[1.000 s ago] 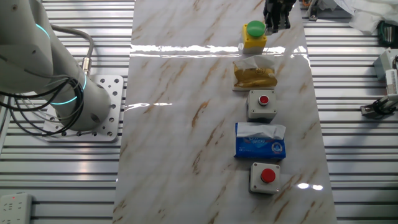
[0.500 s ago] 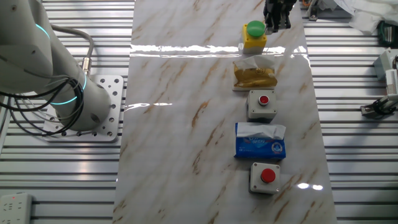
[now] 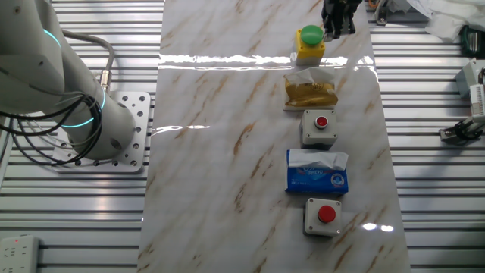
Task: Press three buttons from left to right in sequence
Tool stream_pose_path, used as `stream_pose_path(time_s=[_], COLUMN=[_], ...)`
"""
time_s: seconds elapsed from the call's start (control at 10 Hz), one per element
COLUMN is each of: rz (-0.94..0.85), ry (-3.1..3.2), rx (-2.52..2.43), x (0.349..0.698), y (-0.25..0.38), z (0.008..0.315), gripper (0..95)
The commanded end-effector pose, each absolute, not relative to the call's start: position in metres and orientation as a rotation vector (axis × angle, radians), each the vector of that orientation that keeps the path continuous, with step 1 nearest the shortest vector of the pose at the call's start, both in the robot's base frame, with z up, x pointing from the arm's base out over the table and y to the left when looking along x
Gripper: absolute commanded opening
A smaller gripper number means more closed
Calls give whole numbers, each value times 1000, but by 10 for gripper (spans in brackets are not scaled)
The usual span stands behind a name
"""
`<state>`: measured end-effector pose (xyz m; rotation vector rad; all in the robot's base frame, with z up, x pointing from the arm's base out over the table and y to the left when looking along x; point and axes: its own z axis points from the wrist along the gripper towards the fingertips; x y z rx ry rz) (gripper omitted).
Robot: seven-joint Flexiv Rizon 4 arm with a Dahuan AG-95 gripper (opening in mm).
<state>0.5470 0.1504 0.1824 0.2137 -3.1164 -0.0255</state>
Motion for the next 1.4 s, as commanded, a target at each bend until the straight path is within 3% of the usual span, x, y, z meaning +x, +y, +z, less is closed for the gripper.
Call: stream_pose_path(time_s=[0.1, 1.4], rz=[-28, -56], ry=[-3116, -3105], rx=[222, 235], x=[546, 547], y=[151, 151], z=[184, 185], gripper=[0, 0])
